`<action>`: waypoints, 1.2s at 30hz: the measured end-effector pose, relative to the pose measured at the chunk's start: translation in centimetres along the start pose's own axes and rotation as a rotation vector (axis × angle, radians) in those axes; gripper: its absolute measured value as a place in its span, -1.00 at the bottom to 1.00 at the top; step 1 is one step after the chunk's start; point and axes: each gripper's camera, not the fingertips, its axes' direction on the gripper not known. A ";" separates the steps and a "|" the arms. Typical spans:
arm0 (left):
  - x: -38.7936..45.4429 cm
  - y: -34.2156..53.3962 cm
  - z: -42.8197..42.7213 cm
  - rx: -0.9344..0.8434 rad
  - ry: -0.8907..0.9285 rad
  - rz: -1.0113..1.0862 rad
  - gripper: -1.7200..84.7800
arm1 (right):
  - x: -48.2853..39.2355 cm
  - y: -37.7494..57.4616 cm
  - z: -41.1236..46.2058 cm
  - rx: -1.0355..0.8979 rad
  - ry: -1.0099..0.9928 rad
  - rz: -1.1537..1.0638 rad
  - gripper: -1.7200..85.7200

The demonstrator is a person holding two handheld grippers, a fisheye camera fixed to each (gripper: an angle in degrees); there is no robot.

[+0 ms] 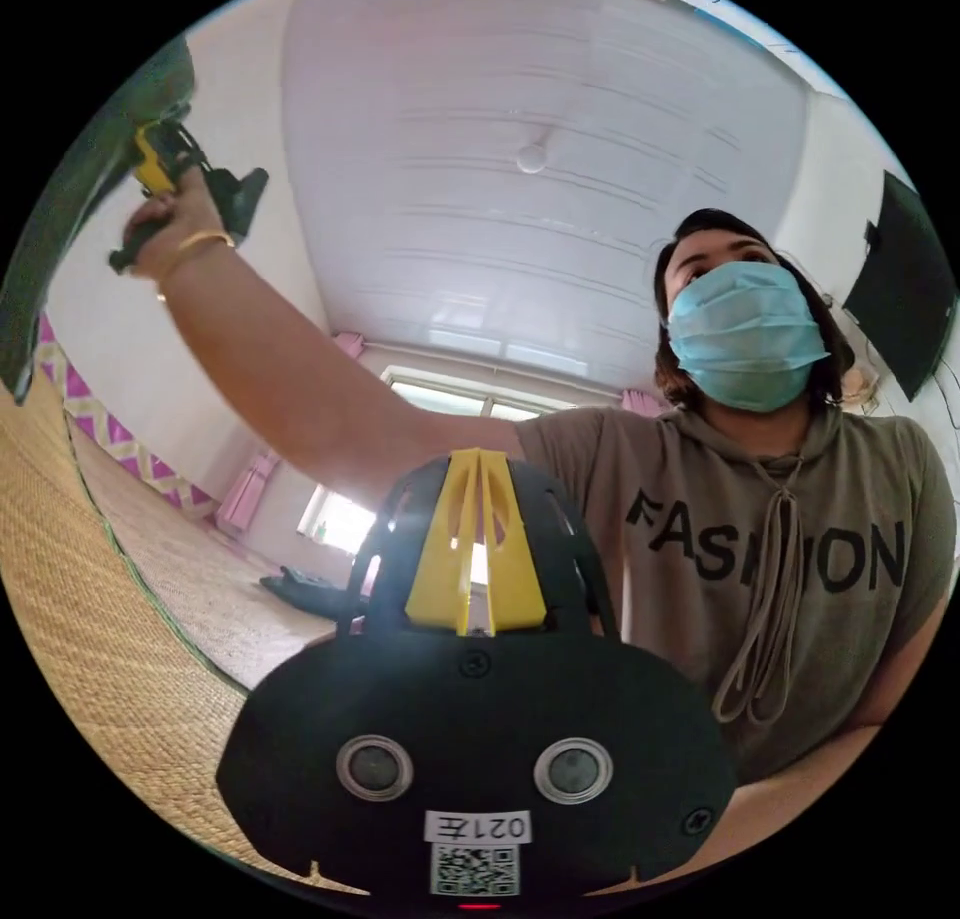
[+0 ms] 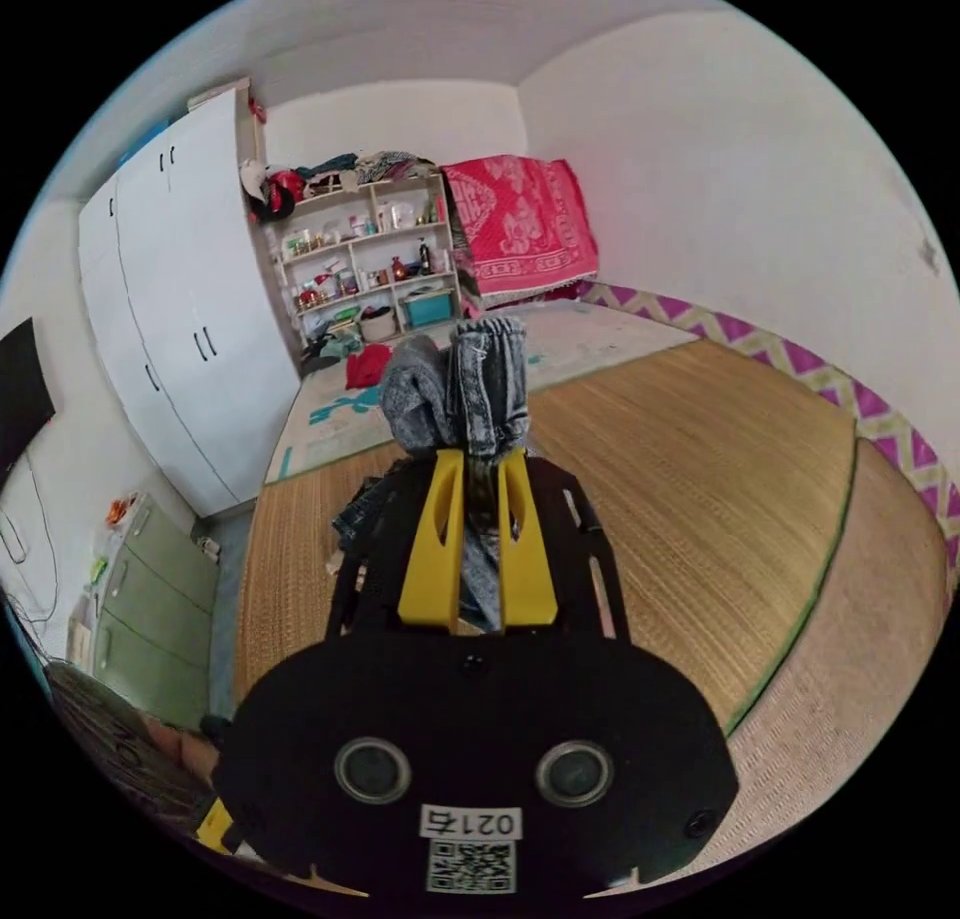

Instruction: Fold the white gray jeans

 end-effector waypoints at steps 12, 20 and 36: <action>-4.9 -1.1 4.0 -0.104 -0.159 -0.043 -0.98 | -8.9 32.5 -4.6 -0.519 0.188 -0.264 -0.83; 3.1 -0.3 5.5 -0.198 -0.313 0.050 -0.98 | -14.4 46.0 -8.0 -0.312 0.252 -0.257 -0.75; -2.7 4.6 11.3 -0.340 -0.489 -0.067 -0.98 | 6.3 57.1 -27.5 0.065 -0.047 0.371 -0.85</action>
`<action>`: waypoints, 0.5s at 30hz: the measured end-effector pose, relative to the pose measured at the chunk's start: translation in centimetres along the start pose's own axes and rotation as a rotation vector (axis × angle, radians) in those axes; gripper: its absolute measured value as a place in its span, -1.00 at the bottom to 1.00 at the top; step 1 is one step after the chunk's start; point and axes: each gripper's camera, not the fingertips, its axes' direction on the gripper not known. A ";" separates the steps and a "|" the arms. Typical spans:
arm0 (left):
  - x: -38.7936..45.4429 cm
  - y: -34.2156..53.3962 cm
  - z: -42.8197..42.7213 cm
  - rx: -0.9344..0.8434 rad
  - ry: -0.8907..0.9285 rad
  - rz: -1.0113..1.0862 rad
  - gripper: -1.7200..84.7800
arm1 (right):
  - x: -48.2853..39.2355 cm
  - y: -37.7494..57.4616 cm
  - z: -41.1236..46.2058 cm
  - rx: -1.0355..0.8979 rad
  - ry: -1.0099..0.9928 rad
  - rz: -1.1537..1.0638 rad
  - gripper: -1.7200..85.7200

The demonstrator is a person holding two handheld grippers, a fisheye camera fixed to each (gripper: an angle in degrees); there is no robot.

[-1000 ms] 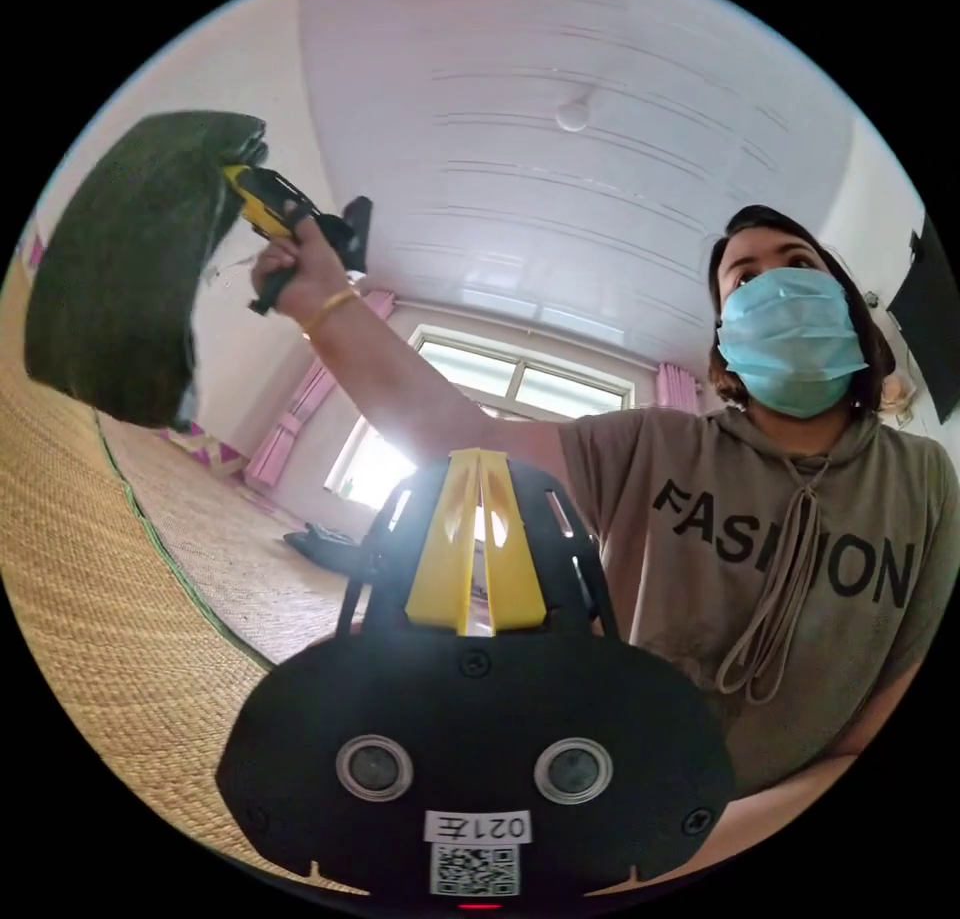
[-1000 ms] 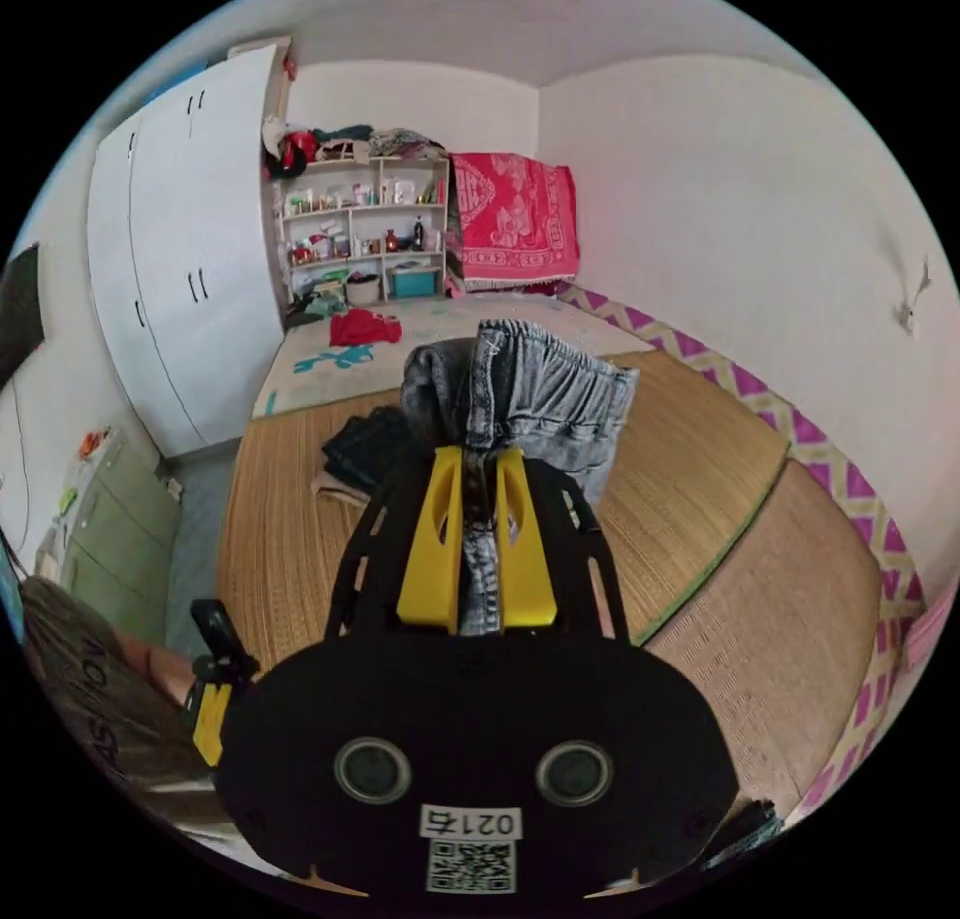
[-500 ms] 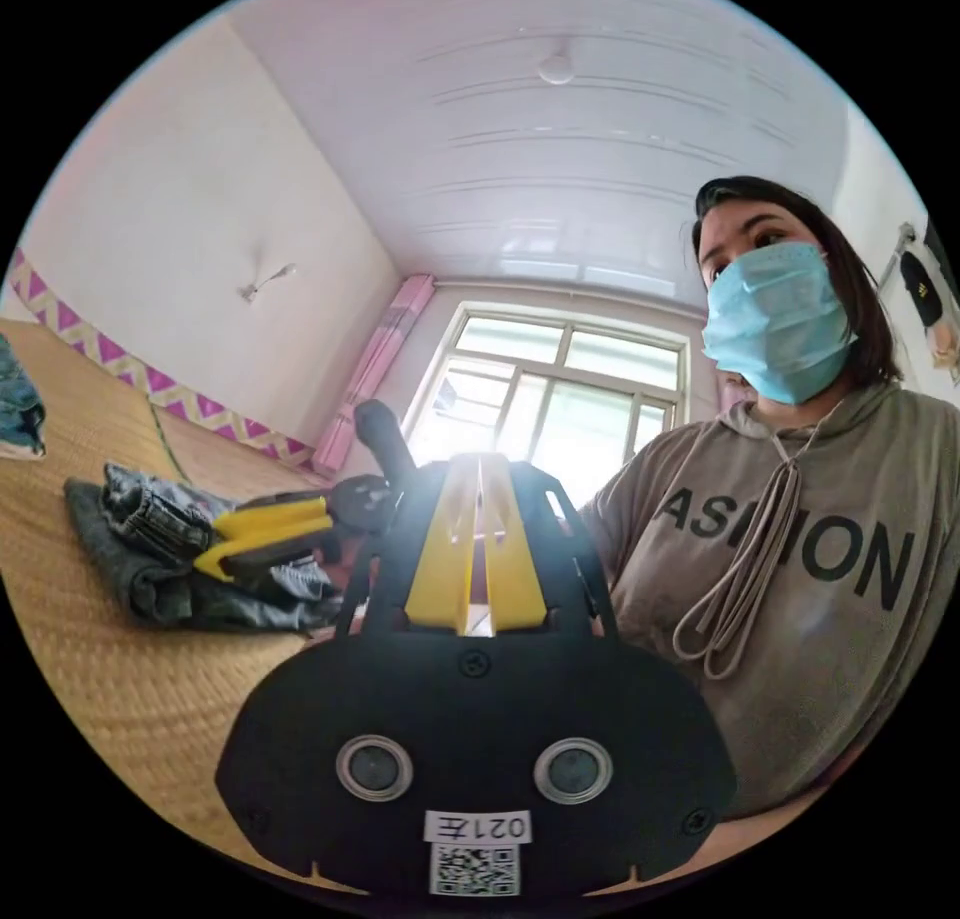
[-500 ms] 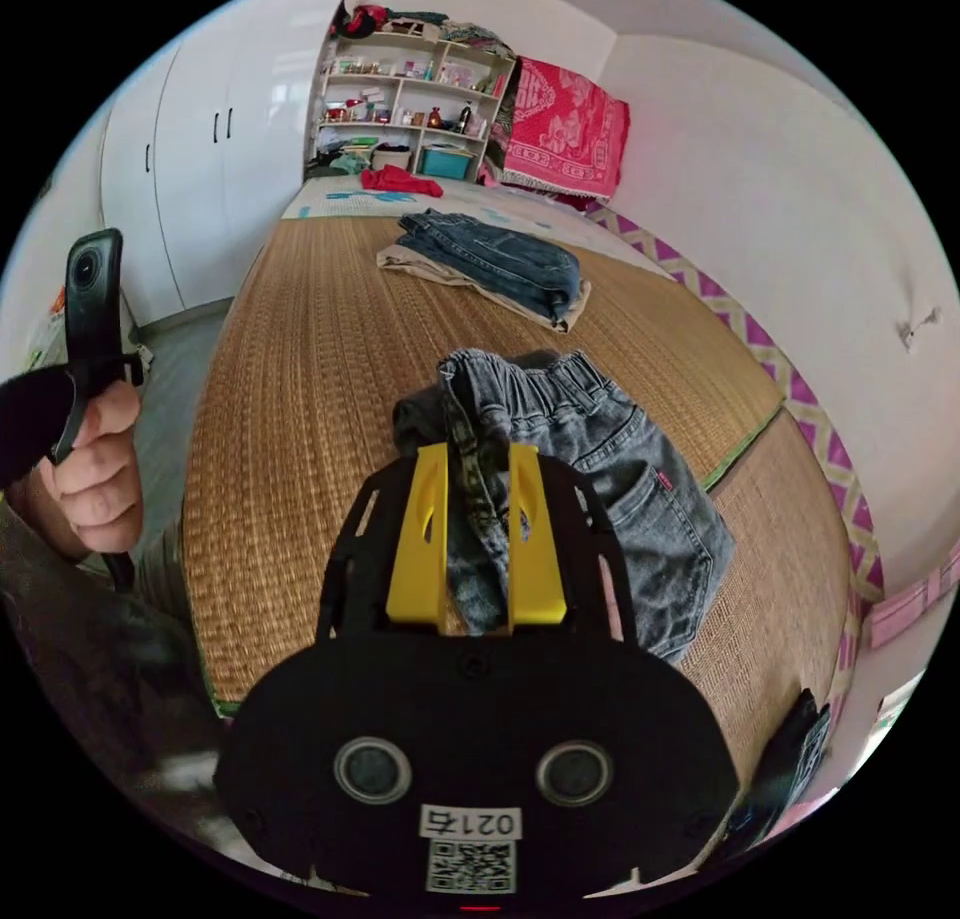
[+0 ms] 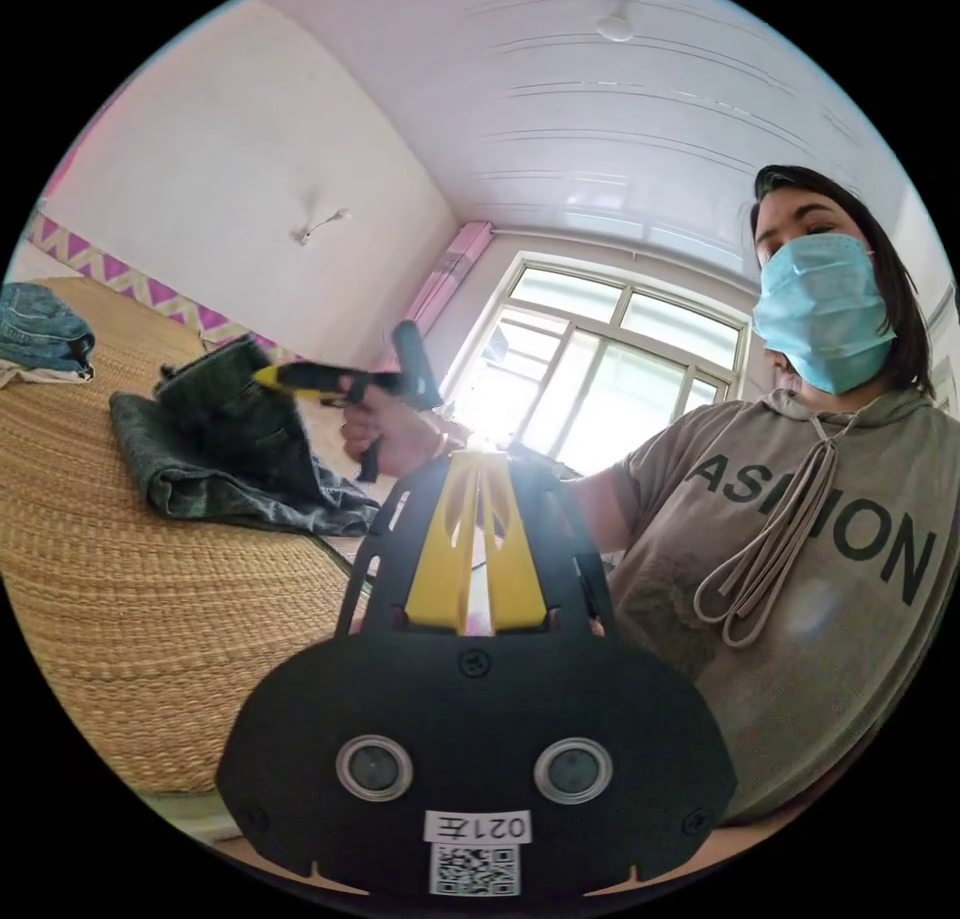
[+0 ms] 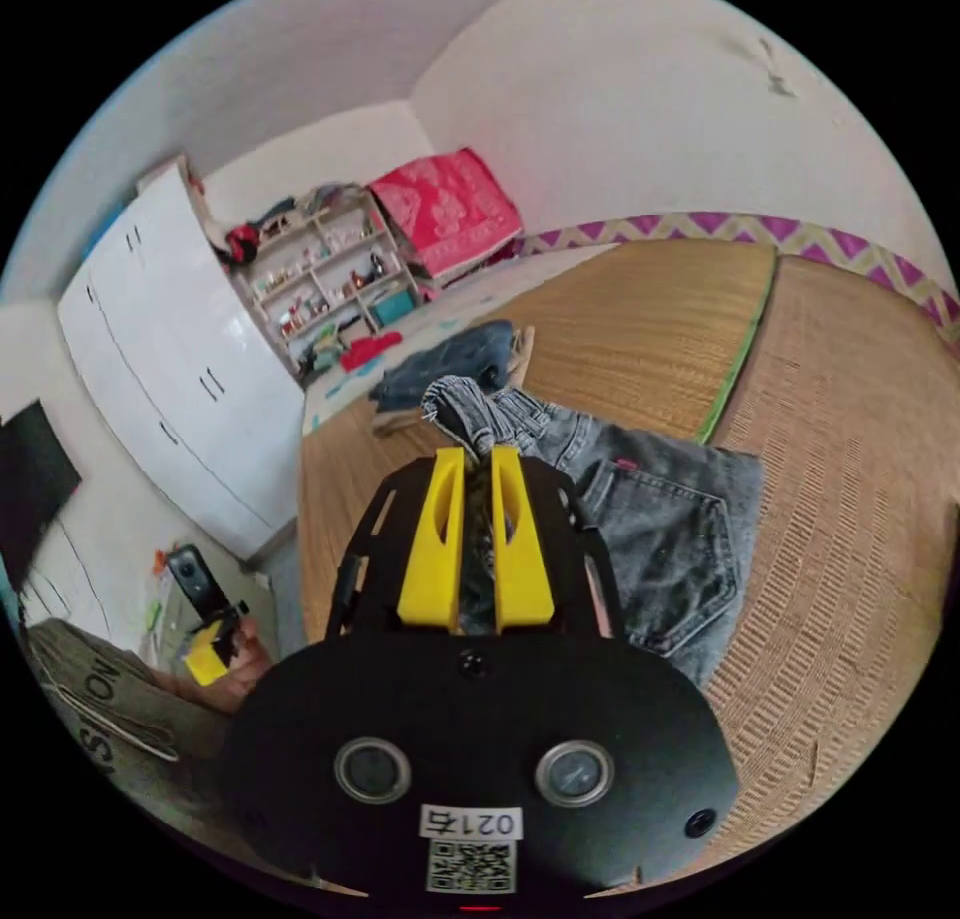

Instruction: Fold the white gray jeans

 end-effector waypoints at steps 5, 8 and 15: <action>-1.6 -0.9 4.9 -0.060 -0.083 -0.021 -0.98 | 13.1 7.5 -26.6 0.315 0.111 0.198 -0.87; -3.5 -1.5 8.9 -0.098 -0.114 -0.058 -0.98 | 21.2 16.7 -35.4 0.358 0.199 0.363 -0.87; -9.8 -3.5 22.1 -0.322 -0.177 -0.200 -0.98 | 36.5 42.4 -38.1 0.237 0.155 0.820 -0.91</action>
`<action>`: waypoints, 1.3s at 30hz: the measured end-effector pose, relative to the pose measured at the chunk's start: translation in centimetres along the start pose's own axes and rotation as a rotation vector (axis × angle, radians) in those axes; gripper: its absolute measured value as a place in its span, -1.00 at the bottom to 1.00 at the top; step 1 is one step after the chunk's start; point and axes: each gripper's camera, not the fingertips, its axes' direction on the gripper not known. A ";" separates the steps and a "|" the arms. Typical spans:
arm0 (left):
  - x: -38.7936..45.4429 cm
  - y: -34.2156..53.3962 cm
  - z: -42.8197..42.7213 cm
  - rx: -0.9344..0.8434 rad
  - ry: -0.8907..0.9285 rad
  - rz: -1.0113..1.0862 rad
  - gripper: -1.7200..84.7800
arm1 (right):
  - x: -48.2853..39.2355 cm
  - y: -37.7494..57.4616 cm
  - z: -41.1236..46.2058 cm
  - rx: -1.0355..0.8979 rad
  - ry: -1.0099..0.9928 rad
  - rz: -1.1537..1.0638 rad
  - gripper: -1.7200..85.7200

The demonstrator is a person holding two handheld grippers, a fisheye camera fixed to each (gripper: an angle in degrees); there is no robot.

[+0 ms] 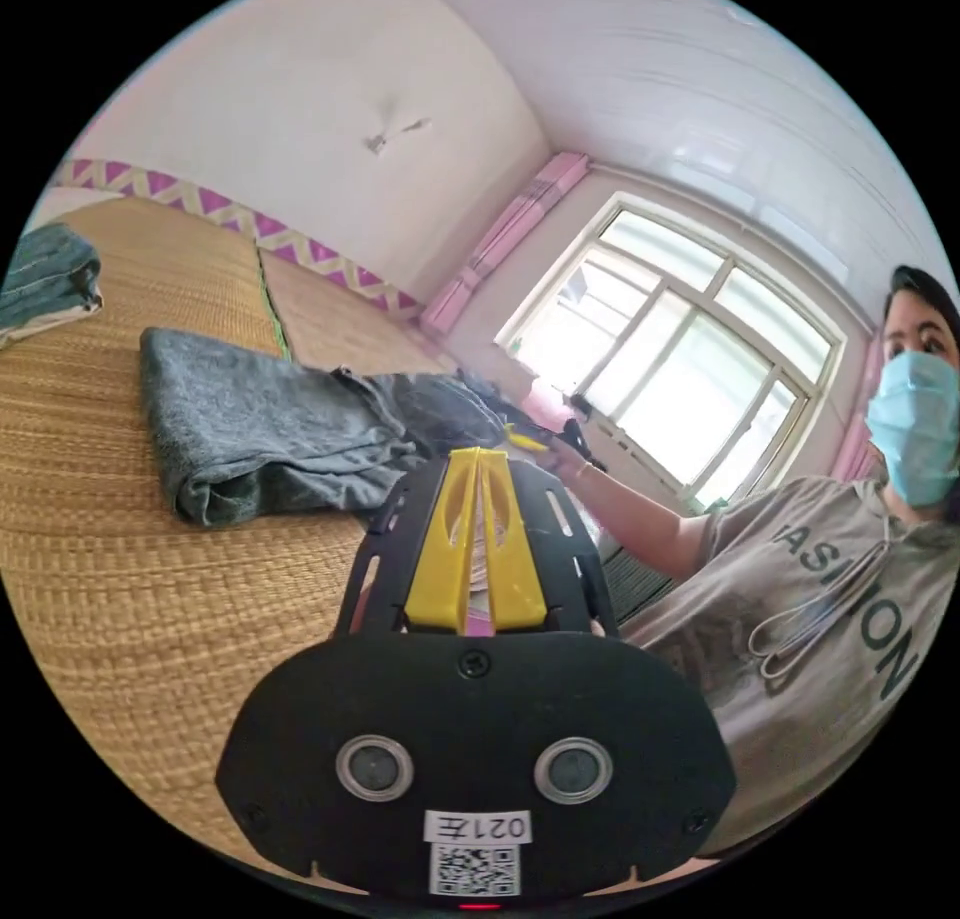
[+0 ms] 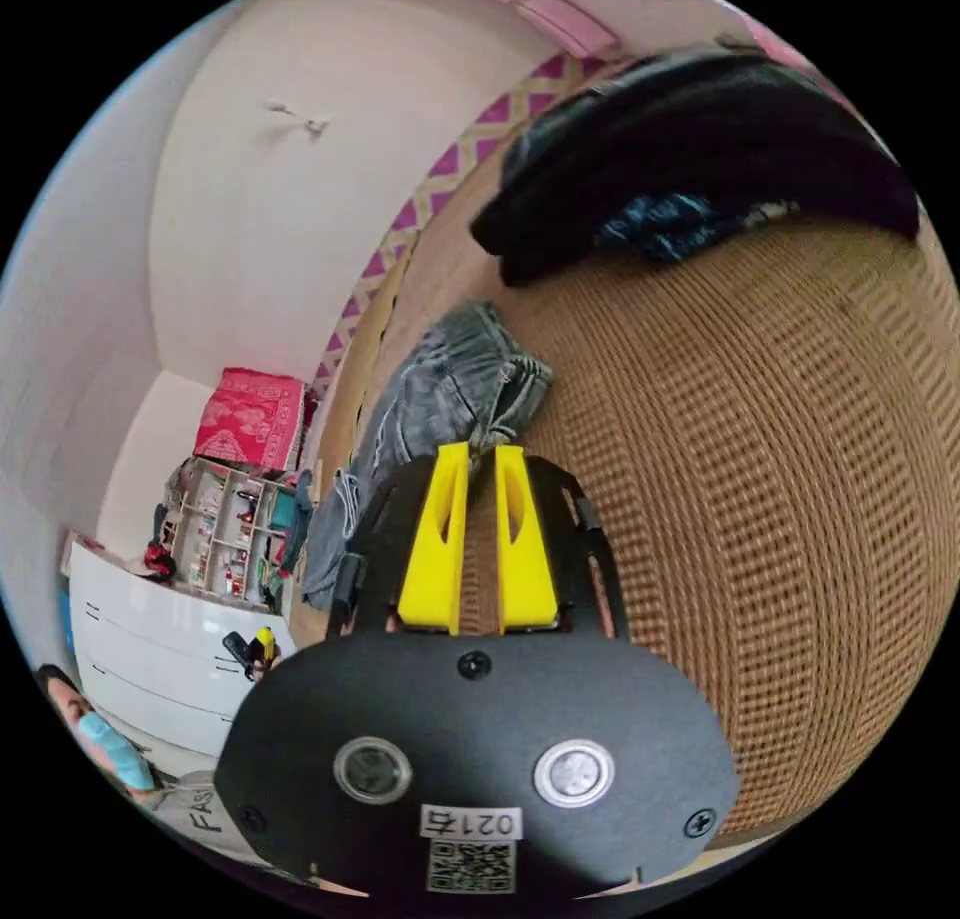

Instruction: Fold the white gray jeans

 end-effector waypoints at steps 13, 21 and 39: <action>7.7 -9.5 27.7 -0.479 -0.569 0.385 -0.83 | -14.6 18.2 -2.9 0.079 0.180 -0.691 -0.97; 8.3 -9.9 38.4 -0.686 -0.581 0.441 -0.66 | -19.3 29.8 2.5 -0.018 0.197 -0.850 -0.97; 9.7 -6.1 37.1 -0.733 -0.688 0.630 -0.68 | -17.7 43.1 0.7 -0.014 0.101 -0.755 -0.97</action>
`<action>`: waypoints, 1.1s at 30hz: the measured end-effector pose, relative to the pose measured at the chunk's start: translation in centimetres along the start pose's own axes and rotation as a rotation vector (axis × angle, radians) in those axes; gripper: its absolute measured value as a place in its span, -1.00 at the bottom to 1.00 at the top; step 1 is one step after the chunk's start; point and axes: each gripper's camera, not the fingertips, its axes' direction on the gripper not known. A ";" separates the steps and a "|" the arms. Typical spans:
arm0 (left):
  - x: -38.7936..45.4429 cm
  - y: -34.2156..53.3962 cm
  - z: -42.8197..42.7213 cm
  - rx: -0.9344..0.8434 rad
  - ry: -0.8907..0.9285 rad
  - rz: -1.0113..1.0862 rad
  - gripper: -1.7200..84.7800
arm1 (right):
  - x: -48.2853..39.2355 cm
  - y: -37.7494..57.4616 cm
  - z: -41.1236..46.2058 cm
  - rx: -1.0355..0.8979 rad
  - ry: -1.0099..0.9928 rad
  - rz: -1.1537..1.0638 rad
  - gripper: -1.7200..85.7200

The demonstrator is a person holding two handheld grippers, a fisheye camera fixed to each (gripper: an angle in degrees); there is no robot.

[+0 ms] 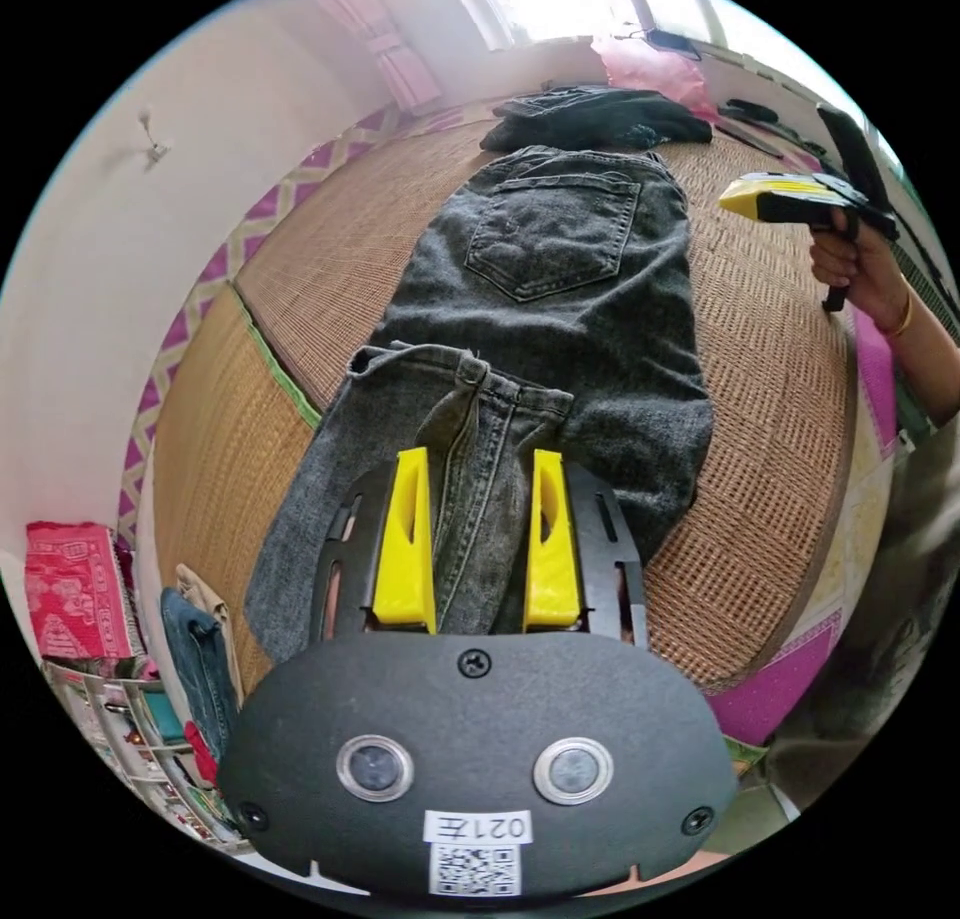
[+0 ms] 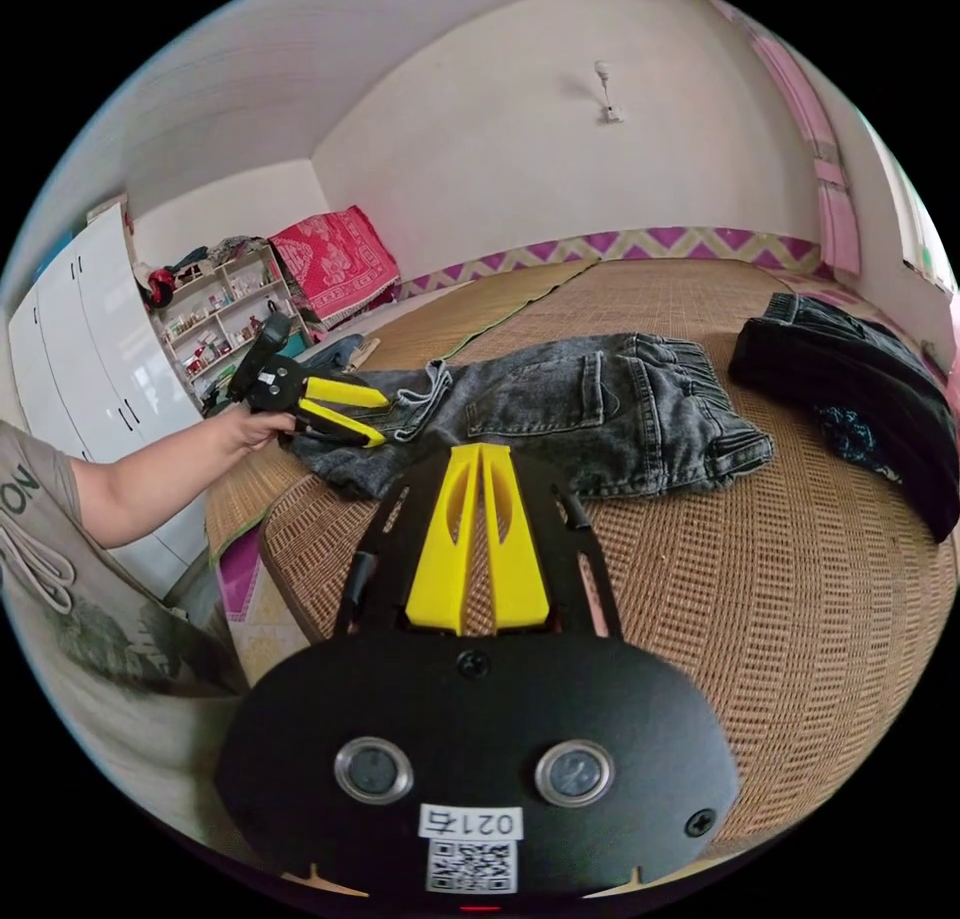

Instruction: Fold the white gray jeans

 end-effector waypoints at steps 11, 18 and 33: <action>-11.2 18.9 -9.8 0.448 0.244 -0.404 -0.98 | -2.1 4.5 -0.5 -0.019 0.012 0.020 -0.97; -22.8 51.0 -22.4 0.793 0.097 -0.852 -0.98 | -1.4 5.6 -0.2 -0.050 0.072 -0.001 -0.97; -24.8 97.7 -11.5 0.850 0.222 -1.632 -0.98 | 4.8 8.7 3.8 -0.137 0.303 0.059 -0.94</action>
